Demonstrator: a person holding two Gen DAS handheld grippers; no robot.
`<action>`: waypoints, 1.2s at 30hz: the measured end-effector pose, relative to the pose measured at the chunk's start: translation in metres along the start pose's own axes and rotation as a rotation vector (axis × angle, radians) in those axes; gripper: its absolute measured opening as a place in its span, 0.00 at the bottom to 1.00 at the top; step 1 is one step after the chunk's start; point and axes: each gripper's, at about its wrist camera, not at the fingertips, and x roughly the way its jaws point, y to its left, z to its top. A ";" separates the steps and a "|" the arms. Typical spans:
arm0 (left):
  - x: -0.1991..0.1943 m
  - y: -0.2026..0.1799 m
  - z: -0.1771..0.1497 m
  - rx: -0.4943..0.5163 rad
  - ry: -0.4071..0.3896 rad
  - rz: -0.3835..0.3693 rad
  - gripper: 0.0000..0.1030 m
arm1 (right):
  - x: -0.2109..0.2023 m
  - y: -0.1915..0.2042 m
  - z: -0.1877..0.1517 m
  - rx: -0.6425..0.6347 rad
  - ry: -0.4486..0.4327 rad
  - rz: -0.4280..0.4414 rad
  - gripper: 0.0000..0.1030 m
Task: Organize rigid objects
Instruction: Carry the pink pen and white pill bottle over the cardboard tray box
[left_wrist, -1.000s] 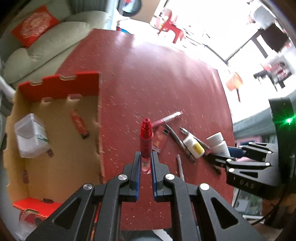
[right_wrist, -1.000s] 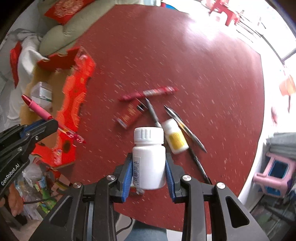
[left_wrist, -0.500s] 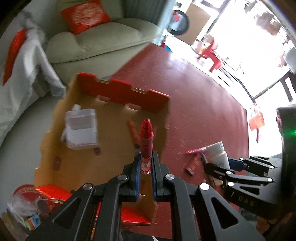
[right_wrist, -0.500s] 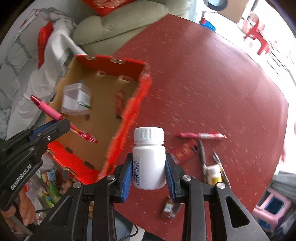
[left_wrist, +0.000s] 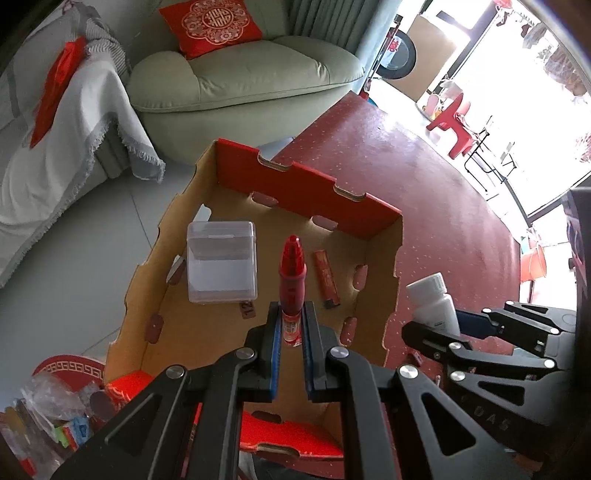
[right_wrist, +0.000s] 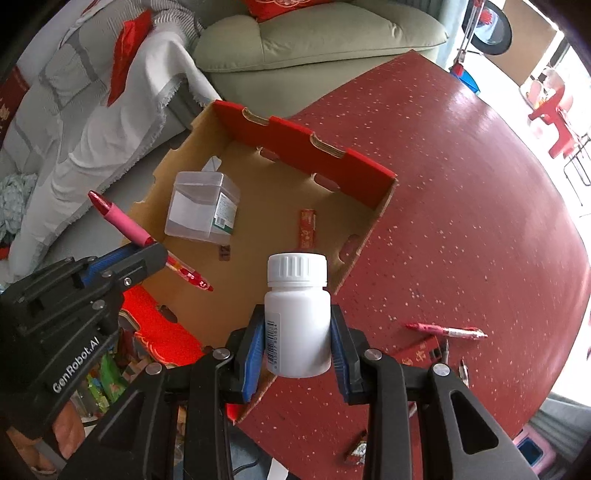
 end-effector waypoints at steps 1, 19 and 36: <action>0.002 -0.001 0.002 0.003 0.001 -0.001 0.10 | 0.001 0.001 0.002 -0.001 0.002 0.000 0.33; 0.036 -0.010 0.052 0.055 -0.012 0.041 0.10 | 0.029 -0.013 0.033 0.050 0.046 -0.024 0.33; 0.070 -0.012 0.068 0.097 0.046 0.101 0.10 | 0.060 -0.010 0.046 0.038 0.102 -0.047 0.33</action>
